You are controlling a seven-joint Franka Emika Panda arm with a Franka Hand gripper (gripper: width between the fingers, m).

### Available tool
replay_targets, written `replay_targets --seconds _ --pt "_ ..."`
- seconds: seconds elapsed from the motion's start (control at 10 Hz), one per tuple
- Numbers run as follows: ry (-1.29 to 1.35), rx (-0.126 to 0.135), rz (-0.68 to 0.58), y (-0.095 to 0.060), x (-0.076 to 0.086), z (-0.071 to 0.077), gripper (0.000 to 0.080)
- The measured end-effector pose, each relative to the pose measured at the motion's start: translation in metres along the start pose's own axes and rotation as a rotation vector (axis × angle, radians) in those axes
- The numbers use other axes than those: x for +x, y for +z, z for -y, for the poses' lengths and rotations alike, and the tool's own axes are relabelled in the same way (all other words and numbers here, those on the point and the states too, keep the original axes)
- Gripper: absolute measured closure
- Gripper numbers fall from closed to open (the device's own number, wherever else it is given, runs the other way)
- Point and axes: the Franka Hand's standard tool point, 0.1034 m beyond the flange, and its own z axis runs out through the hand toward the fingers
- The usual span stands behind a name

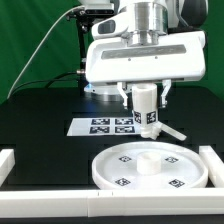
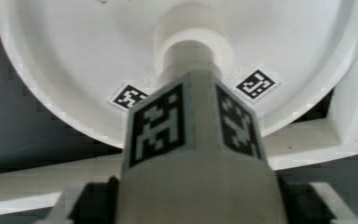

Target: Assemble round table

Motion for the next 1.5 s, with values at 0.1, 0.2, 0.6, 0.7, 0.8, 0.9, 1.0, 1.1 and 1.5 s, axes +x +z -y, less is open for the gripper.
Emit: replay_targets --seconds 0.1,0.2,0.6,0.7,0.8,0.9,1.0,1.1,1.5 --pt "-0.042 0.002 -0.014 0.004 0.010 0.003 0.0393" --pt "-0.047 0.000 -0.041 0.007 0.015 0.006 0.0393" --pt "-0.066 -0.014 -0.084 0.015 0.006 0.003 0.0393" --pt "-0.075 -0.015 -0.058 0.021 -0.004 0.007 0.0393" --pt "-0.082 -0.014 -0.053 0.023 -0.007 0.009 0.0393" --pt "-0.082 -0.018 -0.049 0.025 -0.008 0.007 0.0393" --pt "-0.082 -0.017 -0.041 0.027 -0.009 0.008 0.0393" --pt "-0.085 -0.015 -0.043 0.027 -0.008 0.010 0.0393" --pt "-0.084 -0.019 -0.059 0.031 -0.002 0.009 0.0393"
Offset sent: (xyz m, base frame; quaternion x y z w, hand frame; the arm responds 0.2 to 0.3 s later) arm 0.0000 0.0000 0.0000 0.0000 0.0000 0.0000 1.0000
